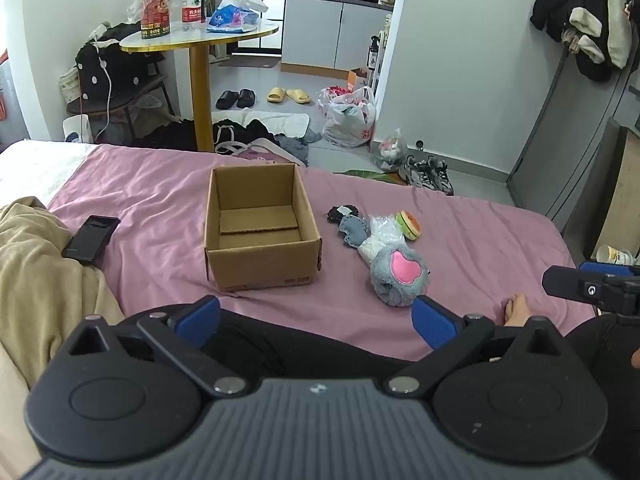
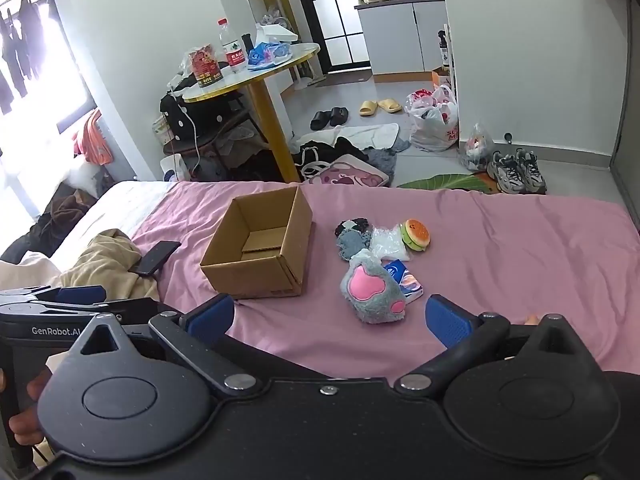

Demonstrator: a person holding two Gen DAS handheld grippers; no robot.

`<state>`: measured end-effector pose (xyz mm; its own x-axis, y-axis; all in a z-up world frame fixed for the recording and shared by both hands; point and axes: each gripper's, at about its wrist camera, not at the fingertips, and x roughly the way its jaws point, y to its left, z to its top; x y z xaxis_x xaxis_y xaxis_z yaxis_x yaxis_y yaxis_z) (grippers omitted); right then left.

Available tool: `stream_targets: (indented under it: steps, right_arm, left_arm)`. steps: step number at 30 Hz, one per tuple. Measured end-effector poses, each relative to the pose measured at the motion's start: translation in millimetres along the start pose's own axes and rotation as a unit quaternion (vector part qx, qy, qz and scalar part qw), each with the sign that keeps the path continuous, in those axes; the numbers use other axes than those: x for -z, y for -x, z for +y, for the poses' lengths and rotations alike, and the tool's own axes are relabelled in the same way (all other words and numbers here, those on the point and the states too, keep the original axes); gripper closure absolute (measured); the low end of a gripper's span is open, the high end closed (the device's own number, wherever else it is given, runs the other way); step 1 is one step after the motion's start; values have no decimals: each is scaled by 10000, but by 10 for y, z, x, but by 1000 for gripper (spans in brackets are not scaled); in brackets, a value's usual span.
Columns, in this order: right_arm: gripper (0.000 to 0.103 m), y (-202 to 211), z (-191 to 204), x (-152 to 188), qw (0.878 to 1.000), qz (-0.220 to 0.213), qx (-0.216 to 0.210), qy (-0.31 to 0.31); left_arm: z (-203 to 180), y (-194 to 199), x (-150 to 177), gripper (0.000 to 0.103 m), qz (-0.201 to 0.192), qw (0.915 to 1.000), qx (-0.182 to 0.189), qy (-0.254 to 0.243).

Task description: Organize soft objects

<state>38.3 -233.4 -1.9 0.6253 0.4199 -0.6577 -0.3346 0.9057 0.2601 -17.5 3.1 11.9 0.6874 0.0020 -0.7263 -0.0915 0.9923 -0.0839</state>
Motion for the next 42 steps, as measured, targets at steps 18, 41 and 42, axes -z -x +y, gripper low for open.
stream_targets:
  steps: [18,41,42]
  right_arm:
    - [0,60,138,55,9998,-31,127,134]
    - [0,73,156,89,9999,-34,32,163]
    - [0,74,158,92,9998,-33,33,173]
  left_arm:
    - [43,123,-18,2,-124,9999,69,53]
    - [0,149,-5,2,-143,9999,25,33]
    - [4,149,-5,2,-139,9999,30,34]
